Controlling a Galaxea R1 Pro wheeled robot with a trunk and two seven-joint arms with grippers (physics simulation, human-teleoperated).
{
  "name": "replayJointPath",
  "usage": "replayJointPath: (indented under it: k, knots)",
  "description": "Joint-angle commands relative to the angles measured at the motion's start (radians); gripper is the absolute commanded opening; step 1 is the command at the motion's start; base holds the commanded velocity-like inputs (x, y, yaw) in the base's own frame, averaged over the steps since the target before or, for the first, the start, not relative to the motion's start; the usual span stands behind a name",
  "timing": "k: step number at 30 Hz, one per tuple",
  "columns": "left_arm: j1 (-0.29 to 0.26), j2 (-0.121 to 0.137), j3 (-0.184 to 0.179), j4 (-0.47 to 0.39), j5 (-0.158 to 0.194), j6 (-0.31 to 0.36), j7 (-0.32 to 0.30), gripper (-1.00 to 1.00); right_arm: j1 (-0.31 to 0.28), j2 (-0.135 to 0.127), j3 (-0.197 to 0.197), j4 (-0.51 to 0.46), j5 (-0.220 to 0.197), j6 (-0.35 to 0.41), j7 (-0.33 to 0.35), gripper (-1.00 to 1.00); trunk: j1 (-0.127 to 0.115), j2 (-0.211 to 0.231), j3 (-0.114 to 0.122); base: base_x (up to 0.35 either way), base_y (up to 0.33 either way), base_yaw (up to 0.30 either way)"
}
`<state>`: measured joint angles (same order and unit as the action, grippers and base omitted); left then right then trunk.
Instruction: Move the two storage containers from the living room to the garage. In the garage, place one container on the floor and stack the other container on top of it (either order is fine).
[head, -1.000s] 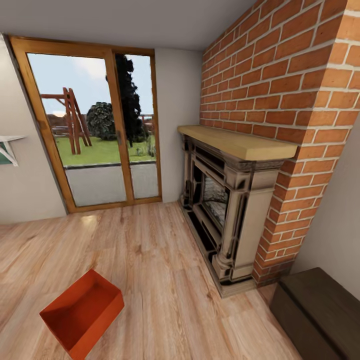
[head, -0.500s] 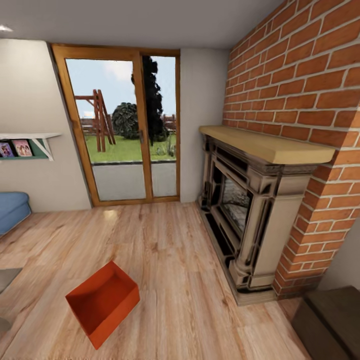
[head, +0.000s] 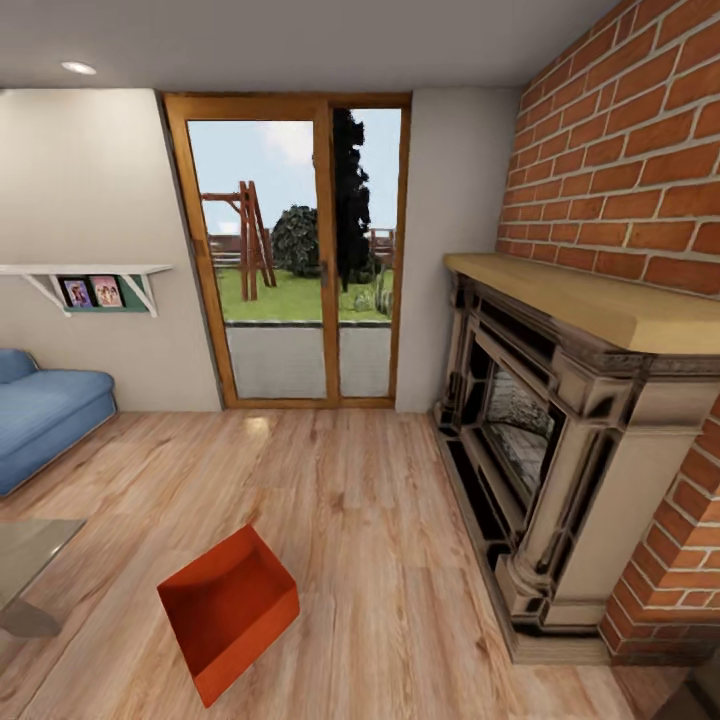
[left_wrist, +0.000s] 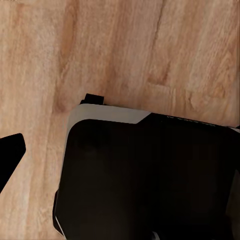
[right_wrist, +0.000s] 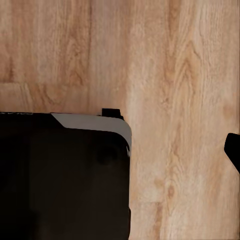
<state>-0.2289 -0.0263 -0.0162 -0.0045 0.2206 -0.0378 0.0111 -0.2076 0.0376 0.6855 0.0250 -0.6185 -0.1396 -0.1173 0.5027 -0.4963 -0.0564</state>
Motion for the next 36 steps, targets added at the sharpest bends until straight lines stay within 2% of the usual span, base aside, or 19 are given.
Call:
replayJointPath:
  k: [1, 9, 36]
  knots:
    - [-0.001, 0.0, -0.002, 0.001, 0.006, -0.004, 0.001, 1.0, -0.001, 0.001, 0.008, 0.003, -0.007, -0.005, -0.001, 1.0, 0.001, -0.002, -0.002, 0.264, -0.174, 0.274]
    - [-0.001, 0.0, -0.002, 0.001, 0.006, -0.027, 0.001, 1.0, -0.001, 0.001, 0.008, 0.003, -0.005, -0.005, -0.001, 1.0, 0.001, -0.002, -0.002, 0.257, -0.176, 0.274]
    - [-0.001, 0.0, -0.002, 0.001, 0.006, -0.027, 0.001, 1.0, -0.001, 0.001, 0.008, 0.003, -0.004, -0.005, -0.001, 1.0, 0.001, -0.002, -0.002, 0.215, -0.143, 0.274]
